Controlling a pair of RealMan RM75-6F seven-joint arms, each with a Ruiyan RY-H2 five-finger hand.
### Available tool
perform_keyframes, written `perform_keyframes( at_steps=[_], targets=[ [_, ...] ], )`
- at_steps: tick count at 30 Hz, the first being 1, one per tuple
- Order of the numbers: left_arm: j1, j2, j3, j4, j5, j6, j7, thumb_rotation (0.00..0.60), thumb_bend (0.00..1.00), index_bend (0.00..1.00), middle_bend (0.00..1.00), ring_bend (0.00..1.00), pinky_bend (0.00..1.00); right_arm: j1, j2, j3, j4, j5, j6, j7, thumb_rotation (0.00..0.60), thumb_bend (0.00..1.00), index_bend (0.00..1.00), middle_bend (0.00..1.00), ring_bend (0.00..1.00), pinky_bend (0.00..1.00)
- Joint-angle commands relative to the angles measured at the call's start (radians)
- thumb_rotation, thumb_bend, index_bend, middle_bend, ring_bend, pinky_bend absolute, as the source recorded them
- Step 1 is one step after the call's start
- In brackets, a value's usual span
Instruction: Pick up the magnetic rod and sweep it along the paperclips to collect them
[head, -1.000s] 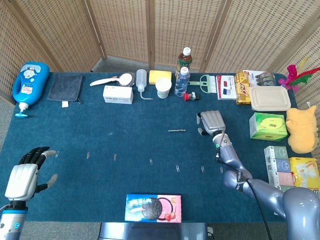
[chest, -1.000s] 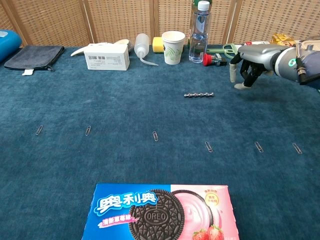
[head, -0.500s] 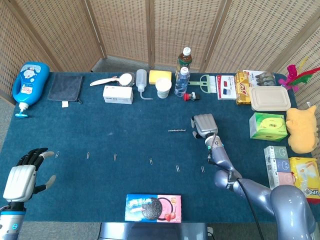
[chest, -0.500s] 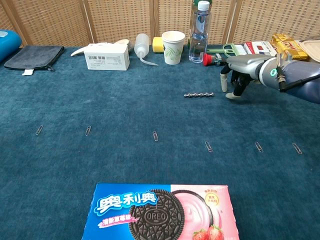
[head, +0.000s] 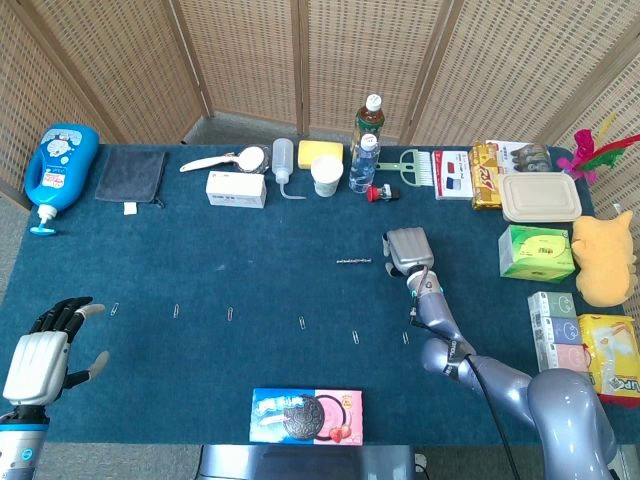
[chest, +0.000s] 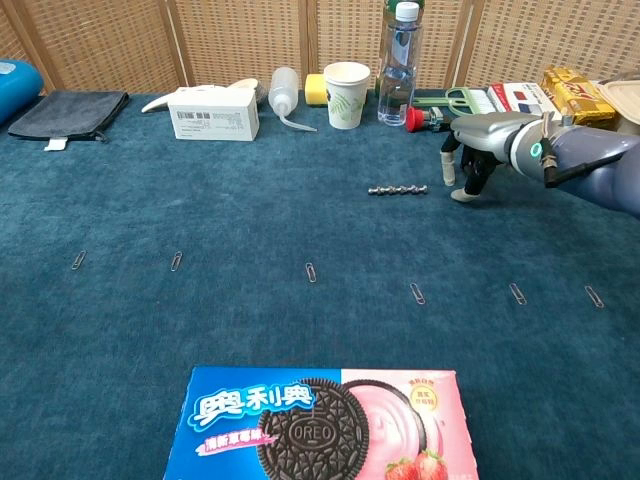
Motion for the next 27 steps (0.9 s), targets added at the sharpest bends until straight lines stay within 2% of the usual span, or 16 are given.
perform_keyframes(
  at_steps=[1, 27],
  targets=[
    [-0.001, -0.001, 0.0, 0.002, -0.001, -0.002, -0.001, 0.6, 0.43, 0.25, 0.19, 0.14, 0.19, 0.008, -0.003, 0.005, -0.001, 0.008, 0.0, -0.008, 0.596, 0.36, 0.48, 0.83, 0.98, 0.89],
    [0.008, -0.01, 0.007, 0.048, 0.001, 0.0, -0.06, 0.6, 0.43, 0.25, 0.19, 0.14, 0.19, 0.068, -0.033, 0.018, -0.061, 0.111, 0.051, -0.123, 0.6, 0.36, 0.49, 0.82, 0.98, 0.89]
  ],
)
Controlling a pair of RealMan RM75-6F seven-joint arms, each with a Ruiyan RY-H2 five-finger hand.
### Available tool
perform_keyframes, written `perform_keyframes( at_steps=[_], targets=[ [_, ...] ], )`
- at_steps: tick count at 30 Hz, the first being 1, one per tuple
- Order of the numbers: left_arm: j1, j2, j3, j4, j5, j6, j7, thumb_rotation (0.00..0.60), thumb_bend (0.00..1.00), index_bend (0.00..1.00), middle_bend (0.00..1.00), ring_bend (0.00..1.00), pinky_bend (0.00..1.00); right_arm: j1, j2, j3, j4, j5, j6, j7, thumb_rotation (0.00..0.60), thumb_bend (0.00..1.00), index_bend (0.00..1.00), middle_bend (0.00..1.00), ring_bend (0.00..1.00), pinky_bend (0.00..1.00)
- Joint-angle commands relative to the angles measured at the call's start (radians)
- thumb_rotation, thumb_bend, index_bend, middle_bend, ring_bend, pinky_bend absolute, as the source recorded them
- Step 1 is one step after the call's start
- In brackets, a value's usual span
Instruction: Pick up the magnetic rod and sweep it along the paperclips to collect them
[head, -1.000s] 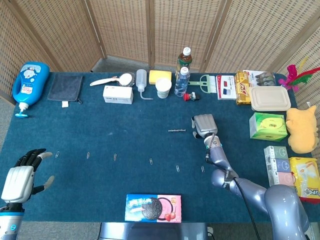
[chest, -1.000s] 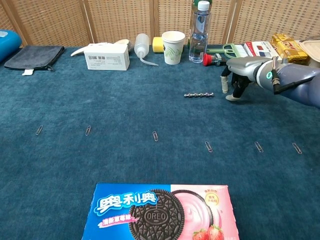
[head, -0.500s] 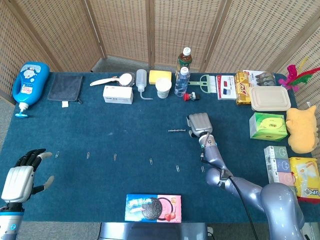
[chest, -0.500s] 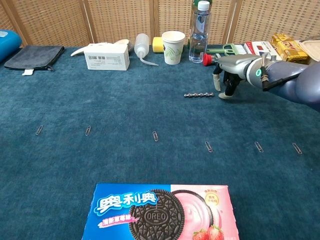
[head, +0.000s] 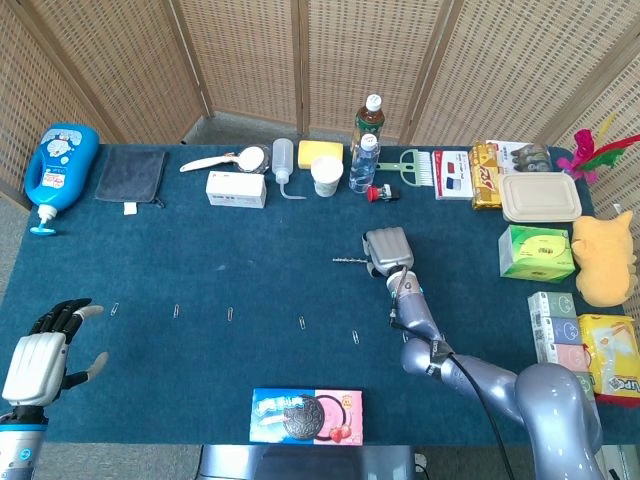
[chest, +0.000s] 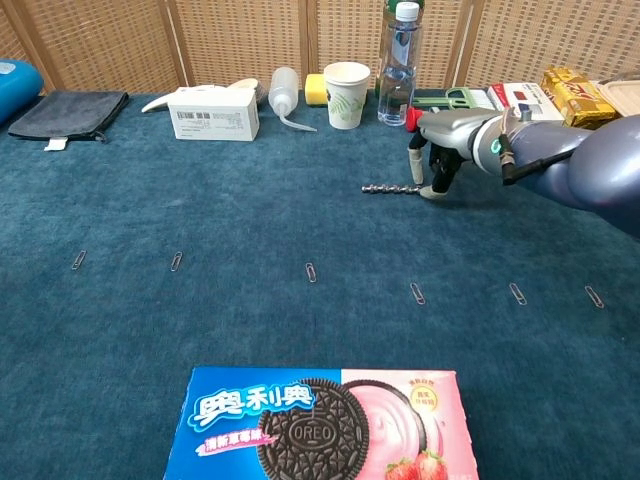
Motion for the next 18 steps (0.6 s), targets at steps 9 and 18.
perform_keyframes(
  at_steps=[9, 18],
  targets=[
    [0.01, 0.001, 0.005, 0.023, 0.001, 0.007, -0.028, 0.6, 0.43, 0.25, 0.19, 0.14, 0.19, 0.014, -0.028, -0.004, 0.035, 0.031, 0.004, -0.024, 0.6, 0.37, 0.51, 0.82, 0.98, 0.89],
    [0.016, 0.002, 0.008, 0.027, 0.0, 0.009, -0.033, 0.6, 0.43, 0.25, 0.19, 0.14, 0.19, 0.032, -0.046, 0.004, 0.074, 0.036, -0.014, -0.029, 0.6, 0.37, 0.51, 0.82, 0.98, 0.89]
  ],
)
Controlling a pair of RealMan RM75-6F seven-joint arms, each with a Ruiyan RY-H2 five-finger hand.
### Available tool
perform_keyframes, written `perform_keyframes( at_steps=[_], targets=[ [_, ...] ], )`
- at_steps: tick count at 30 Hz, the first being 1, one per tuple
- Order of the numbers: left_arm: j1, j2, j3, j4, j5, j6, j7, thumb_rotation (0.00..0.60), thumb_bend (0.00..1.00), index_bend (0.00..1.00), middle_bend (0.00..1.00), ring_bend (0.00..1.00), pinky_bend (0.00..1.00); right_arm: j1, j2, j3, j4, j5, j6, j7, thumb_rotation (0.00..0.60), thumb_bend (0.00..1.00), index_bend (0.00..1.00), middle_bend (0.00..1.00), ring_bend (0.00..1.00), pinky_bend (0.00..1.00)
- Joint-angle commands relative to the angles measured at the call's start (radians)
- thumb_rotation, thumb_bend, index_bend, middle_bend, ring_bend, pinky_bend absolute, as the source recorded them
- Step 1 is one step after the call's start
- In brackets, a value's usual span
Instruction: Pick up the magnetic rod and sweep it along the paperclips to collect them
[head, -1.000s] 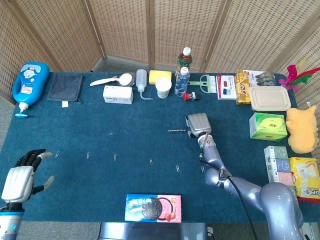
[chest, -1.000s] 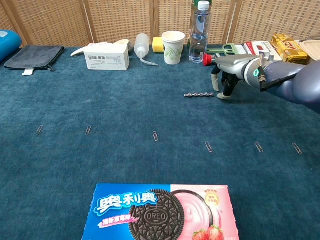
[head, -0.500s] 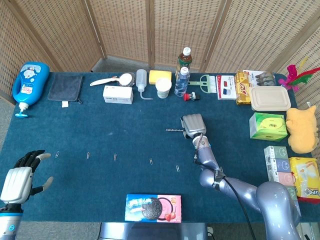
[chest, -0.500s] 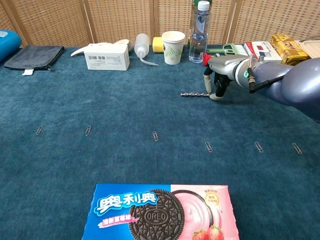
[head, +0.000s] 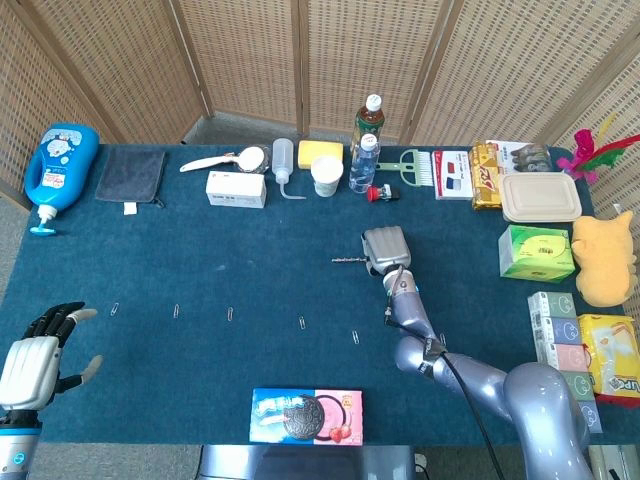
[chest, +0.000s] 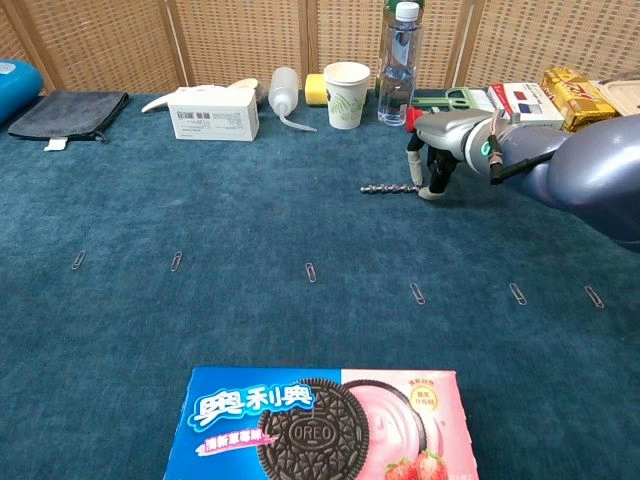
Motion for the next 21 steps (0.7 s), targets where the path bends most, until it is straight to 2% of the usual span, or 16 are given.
perform_keyframes(
  at_steps=[1, 10, 21],
  targets=[
    [0.003, 0.001, 0.001, 0.0, -0.001, 0.002, 0.001, 0.6, 0.43, 0.25, 0.19, 0.14, 0.19, 0.01, -0.013, 0.003, 0.023, 0.004, -0.015, -0.001, 0.6, 0.37, 0.51, 0.82, 0.98, 0.89],
    [0.012, 0.007, 0.002, -0.002, -0.006, 0.01, 0.001, 0.6, 0.43, 0.25, 0.19, 0.14, 0.19, 0.03, -0.04, 0.011, 0.084, -0.017, -0.037, 0.012, 0.6, 0.37, 0.52, 0.82, 0.98, 0.89],
    [0.006, 0.004, -0.004, 0.007, -0.007, 0.001, -0.006, 0.6, 0.43, 0.24, 0.19, 0.14, 0.19, 0.036, -0.012, 0.018, -0.015, -0.017, -0.007, -0.009, 0.6, 0.37, 0.51, 0.82, 0.98, 0.89]
  ],
)
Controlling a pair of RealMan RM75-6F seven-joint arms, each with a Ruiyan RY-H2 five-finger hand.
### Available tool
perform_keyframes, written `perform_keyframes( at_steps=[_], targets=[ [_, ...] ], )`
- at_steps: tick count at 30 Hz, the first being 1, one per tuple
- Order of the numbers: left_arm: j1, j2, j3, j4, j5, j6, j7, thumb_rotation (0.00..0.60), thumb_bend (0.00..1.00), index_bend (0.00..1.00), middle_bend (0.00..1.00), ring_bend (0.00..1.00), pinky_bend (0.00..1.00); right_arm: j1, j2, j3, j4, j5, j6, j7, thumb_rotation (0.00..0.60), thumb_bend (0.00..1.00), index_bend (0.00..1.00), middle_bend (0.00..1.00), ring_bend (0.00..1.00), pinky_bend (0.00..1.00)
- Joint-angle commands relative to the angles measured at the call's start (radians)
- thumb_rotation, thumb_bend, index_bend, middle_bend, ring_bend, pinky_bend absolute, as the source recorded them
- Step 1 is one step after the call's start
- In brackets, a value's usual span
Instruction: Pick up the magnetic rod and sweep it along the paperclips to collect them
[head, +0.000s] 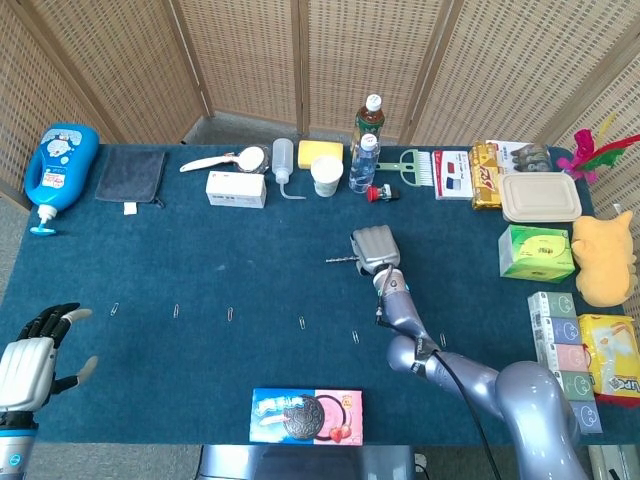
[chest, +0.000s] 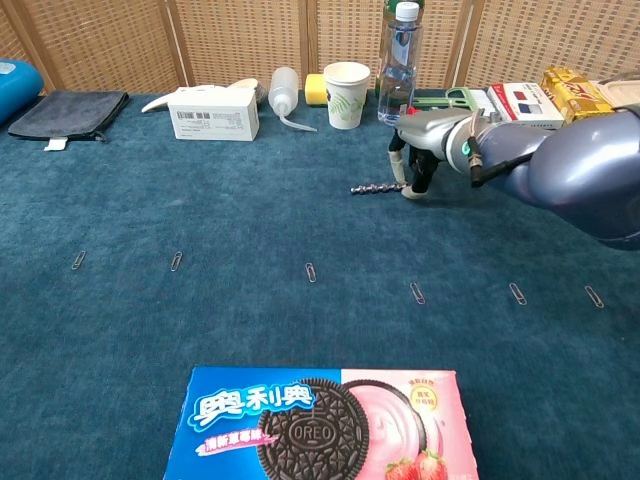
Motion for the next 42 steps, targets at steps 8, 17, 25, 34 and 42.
perform_keyframes(
  at_steps=[8, 17, 25, 34, 42],
  targets=[
    [0.004, -0.001, 0.002, 0.011, -0.003, -0.001, -0.013, 0.6, 0.43, 0.23, 0.19, 0.14, 0.19, 0.027, -0.008, 0.007, -0.007, 0.045, 0.011, -0.044, 0.6, 0.37, 0.52, 0.82, 0.98, 0.89],
    [0.007, -0.003, 0.002, 0.023, -0.004, -0.002, -0.026, 0.6, 0.43, 0.23, 0.19, 0.14, 0.19, 0.031, -0.017, -0.002, 0.017, 0.072, 0.009, -0.07, 0.6, 0.37, 0.53, 0.82, 0.98, 0.89],
    [0.012, -0.003, 0.005, 0.026, -0.002, 0.003, -0.031, 0.6, 0.43, 0.23, 0.19, 0.13, 0.19, 0.037, -0.023, -0.009, 0.034, 0.089, 0.003, -0.096, 0.6, 0.38, 0.55, 0.82, 0.98, 0.89],
    [0.016, -0.002, 0.005, 0.026, 0.002, 0.009, -0.034, 0.6, 0.43, 0.23, 0.19, 0.13, 0.19, 0.042, -0.018, -0.009, 0.025, 0.11, 0.004, -0.118, 0.6, 0.42, 0.61, 0.83, 0.98, 0.89],
    [0.016, -0.002, 0.004, 0.026, 0.007, 0.01, -0.036, 0.6, 0.43, 0.22, 0.19, 0.13, 0.19, 0.022, 0.027, -0.001, -0.054, 0.086, 0.042, -0.091, 0.6, 0.47, 0.69, 0.85, 0.99, 0.89]
  ],
)
